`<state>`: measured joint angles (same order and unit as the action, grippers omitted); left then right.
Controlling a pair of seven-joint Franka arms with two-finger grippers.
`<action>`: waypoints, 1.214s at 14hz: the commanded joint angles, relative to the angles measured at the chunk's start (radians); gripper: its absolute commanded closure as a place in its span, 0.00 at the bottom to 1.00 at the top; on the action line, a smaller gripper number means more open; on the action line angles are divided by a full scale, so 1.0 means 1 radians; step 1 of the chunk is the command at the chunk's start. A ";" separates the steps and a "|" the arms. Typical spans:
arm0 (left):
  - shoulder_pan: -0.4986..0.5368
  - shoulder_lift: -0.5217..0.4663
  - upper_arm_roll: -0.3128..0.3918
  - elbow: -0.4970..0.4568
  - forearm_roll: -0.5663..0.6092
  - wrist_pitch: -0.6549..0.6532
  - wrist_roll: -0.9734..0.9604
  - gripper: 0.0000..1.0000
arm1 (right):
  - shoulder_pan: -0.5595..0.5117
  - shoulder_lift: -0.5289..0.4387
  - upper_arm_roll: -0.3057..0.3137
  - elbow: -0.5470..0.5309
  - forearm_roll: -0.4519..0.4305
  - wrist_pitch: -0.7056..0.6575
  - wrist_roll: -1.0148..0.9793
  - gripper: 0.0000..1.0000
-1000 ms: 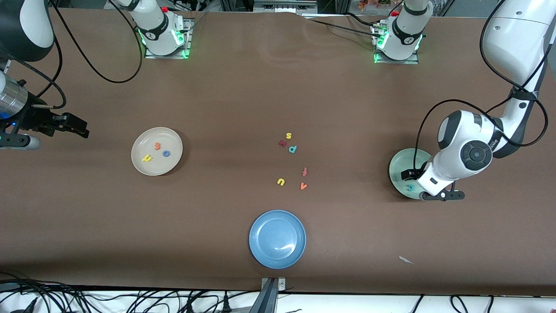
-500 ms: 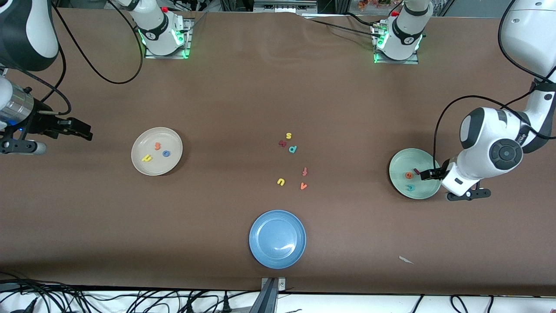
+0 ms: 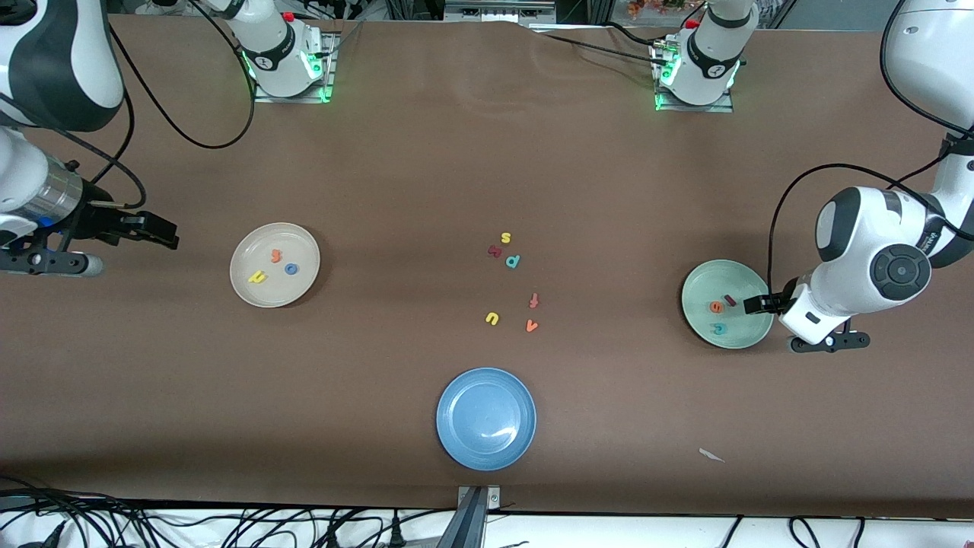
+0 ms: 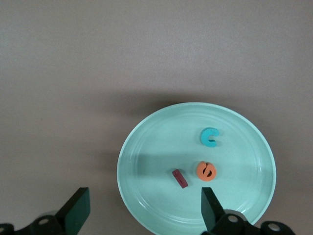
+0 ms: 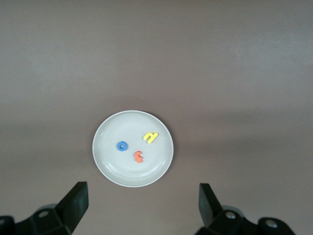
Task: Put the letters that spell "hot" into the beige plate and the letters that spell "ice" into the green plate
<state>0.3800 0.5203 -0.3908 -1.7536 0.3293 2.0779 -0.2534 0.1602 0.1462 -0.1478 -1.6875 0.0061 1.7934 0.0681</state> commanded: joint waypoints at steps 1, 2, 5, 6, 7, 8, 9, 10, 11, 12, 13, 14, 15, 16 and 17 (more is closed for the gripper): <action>0.013 -0.023 0.001 0.020 -0.024 -0.050 0.095 0.00 | 0.005 -0.005 0.002 0.005 -0.003 -0.009 0.019 0.00; 0.011 -0.028 0.009 0.022 -0.045 -0.062 0.120 0.00 | 0.005 -0.005 0.004 0.005 -0.005 -0.009 0.019 0.00; -0.089 -0.091 0.134 0.017 -0.119 -0.091 0.186 0.00 | 0.004 -0.005 0.004 0.005 -0.003 -0.011 0.019 0.00; -0.157 -0.112 0.215 0.017 -0.171 -0.117 0.225 0.00 | 0.004 -0.005 0.004 0.003 -0.003 -0.012 0.018 0.00; -0.205 -0.137 0.272 0.017 -0.220 -0.142 0.261 0.00 | 0.004 -0.007 0.002 0.002 -0.005 -0.012 0.013 0.00; -0.211 -0.164 0.286 0.016 -0.252 -0.169 0.278 0.00 | 0.004 -0.007 0.002 0.003 -0.005 -0.012 0.010 0.00; -0.216 -0.204 0.286 0.005 -0.257 -0.183 0.279 0.00 | 0.004 -0.007 0.002 0.003 -0.005 -0.012 0.009 0.00; -0.219 -0.236 0.288 0.002 -0.262 -0.214 0.278 0.00 | 0.004 -0.007 0.001 0.003 -0.005 -0.012 0.009 0.00; -0.230 -0.262 0.291 0.005 -0.282 -0.258 0.278 0.00 | 0.004 -0.007 0.000 0.002 -0.006 -0.012 0.007 0.00; -0.237 -0.296 0.303 0.003 -0.308 -0.283 0.276 0.00 | 0.004 -0.007 0.002 0.002 -0.009 -0.012 0.007 0.00; -0.239 -0.318 0.303 0.005 -0.328 -0.313 0.275 0.00 | 0.004 -0.007 0.001 0.002 -0.009 -0.012 0.007 0.00; -0.240 -0.344 0.305 0.006 -0.335 -0.337 0.270 0.00 | 0.004 -0.007 0.002 0.002 -0.009 -0.012 0.007 0.00; -0.240 -0.367 0.303 0.008 -0.337 -0.355 0.267 0.00 | 0.004 -0.007 0.001 0.002 -0.009 -0.012 0.007 0.00; -0.240 -0.385 0.303 0.017 -0.337 -0.386 0.267 0.00 | 0.004 -0.007 0.000 0.000 -0.009 -0.012 0.007 0.00; -0.240 -0.401 0.303 0.022 -0.337 -0.412 0.267 0.00 | 0.004 -0.007 0.000 0.000 -0.009 -0.014 0.007 0.00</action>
<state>0.1520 0.1689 -0.1059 -1.7230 0.0214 1.7108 -0.0097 0.1664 0.1462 -0.1487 -1.6877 0.0043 1.7926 0.0754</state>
